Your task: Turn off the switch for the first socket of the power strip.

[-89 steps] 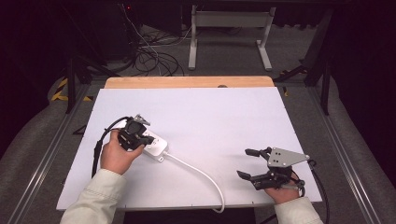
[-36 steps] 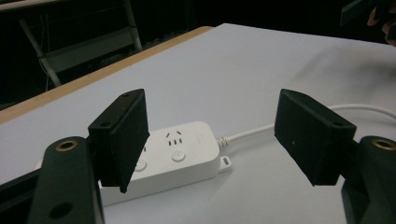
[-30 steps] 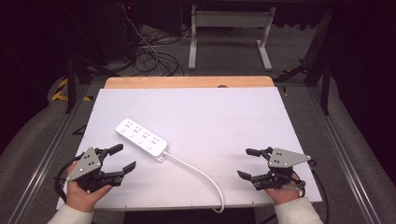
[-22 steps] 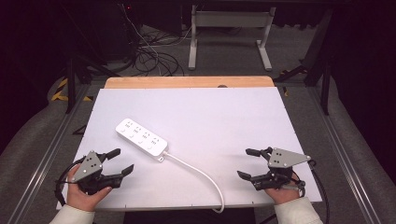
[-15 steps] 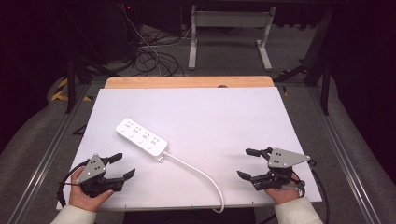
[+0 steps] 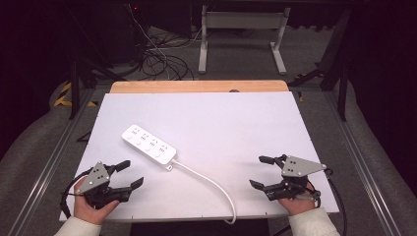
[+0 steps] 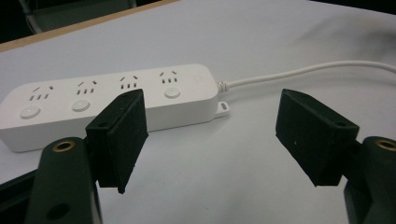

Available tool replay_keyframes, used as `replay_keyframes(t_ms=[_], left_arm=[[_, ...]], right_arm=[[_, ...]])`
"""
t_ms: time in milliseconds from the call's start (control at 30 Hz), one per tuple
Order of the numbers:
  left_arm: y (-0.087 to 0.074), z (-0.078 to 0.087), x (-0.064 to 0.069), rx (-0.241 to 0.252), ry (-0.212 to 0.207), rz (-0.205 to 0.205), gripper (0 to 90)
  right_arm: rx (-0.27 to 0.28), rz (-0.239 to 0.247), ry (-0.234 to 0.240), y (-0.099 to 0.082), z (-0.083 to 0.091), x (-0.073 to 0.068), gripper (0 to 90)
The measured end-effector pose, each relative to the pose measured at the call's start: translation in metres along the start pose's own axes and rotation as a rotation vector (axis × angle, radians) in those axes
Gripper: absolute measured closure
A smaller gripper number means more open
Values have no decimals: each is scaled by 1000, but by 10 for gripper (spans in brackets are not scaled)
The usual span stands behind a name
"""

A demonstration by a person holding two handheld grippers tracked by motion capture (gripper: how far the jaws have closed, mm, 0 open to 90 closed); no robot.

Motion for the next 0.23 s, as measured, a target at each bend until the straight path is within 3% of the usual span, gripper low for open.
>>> replay_keyframes(t_ms=[233], left_arm=[[0,1,-2,5,0,1,256]], right_arm=[[-6,-1,-1,-1,-1,1,193]])
Point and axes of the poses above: each handheld gripper's, and its own axes: z roughly backward along the jaws, y roughly out of its top, x roughly to its right, the point moved 4 cm from there along -z, roughly forward along the jaws, and after that the axes turned 12 degrees about x, right-handed, at the moved point
